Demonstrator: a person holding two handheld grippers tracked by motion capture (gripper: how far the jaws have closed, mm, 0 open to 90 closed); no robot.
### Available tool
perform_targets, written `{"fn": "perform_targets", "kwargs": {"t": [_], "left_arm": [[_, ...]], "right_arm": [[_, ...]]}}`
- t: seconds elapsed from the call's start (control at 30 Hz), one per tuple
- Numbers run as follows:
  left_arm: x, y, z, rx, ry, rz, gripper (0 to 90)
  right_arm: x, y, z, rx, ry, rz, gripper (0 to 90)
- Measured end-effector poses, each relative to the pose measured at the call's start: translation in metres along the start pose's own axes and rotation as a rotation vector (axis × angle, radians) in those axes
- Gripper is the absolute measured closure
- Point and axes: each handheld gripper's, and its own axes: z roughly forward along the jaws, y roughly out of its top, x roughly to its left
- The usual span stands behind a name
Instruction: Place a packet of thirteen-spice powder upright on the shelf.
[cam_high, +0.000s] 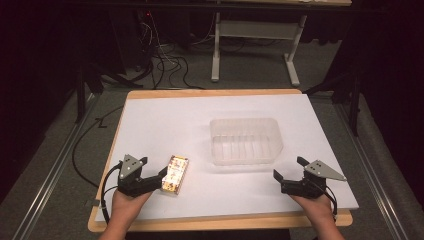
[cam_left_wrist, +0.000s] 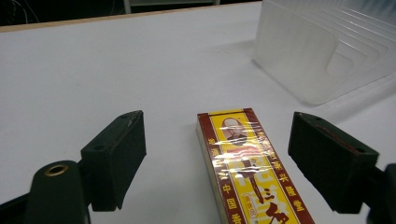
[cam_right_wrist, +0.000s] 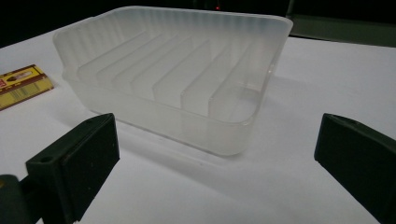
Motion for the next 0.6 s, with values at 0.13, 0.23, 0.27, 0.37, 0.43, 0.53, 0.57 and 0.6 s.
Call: {"fn": "perform_targets", "kwargs": {"t": [0.13,0.23,0.27,0.37,0.43,0.53,0.57,0.6], "left_arm": [[-0.0012,0.0000,0.0006,0.004,-0.007,0.006,20.1],[-0.0005,0.0002,0.0001,0.006,-0.011,0.003,20.8],[-0.0002,0.0002,-0.0001,0.006,-0.010,0.002,21.2],[0.0005,0.0002,-0.0005,0.010,-0.017,0.000,24.2],[0.0001,0.0003,-0.0005,0.012,-0.026,-0.002,27.1],[-0.0020,0.0004,-0.0002,0.015,-0.049,0.001,37.5],[-0.0031,0.0006,0.0000,0.018,-0.059,0.000,43.8],[-0.0042,0.0007,0.0006,0.021,-0.071,-0.006,51.0]], "right_arm": [[0.0023,-0.0011,0.0003,0.013,0.007,-0.007,0.8],[0.0012,-0.0017,0.0009,0.014,-0.002,-0.006,2.3],[0.0007,-0.0020,0.0012,0.015,-0.002,-0.002,2.5],[-0.0005,-0.0031,0.0014,0.024,-0.009,0.001,3.4],[-0.0013,-0.0035,0.0016,0.025,-0.008,0.001,3.9],[-0.0009,-0.0037,0.0013,0.025,-0.009,0.000,4.6],[-0.0007,-0.0037,0.0011,0.025,-0.009,0.000,5.0],[-0.0006,-0.0038,0.0011,0.026,-0.010,0.000,5.4]]}}
